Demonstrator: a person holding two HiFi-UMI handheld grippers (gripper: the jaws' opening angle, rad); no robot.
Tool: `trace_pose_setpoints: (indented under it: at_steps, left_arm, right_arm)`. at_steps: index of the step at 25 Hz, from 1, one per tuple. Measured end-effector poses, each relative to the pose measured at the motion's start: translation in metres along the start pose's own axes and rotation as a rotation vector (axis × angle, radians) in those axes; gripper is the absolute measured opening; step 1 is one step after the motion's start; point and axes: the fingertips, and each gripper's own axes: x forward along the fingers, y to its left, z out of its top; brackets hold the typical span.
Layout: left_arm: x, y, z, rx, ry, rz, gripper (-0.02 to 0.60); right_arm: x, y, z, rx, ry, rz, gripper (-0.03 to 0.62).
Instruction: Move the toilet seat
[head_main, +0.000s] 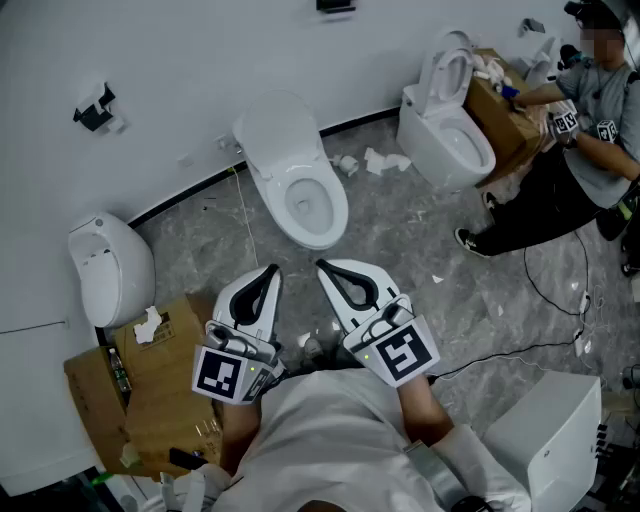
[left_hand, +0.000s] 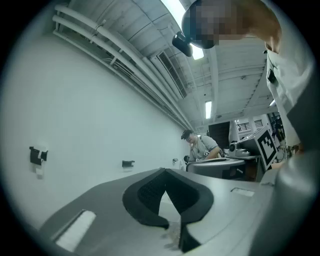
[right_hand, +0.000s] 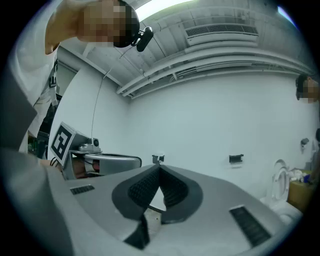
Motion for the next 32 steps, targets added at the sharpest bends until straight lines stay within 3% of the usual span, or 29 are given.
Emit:
trace_pose_setpoints:
  at_steps: [22, 32]
  left_arm:
    - [0.042, -0.039, -0.011, 0.011, 0.043, 0.067, 0.0]
    - [0.062, -0.02, -0.021, 0.014, 0.053, 0.069, 0.0]
  right_arm:
    - [-0.037, -0.051, -0.012, 0.02, -0.002, 0.021, 0.003]
    - [-0.016, -0.071, -0.019, 0.03, 0.008, 0.014, 0.003]
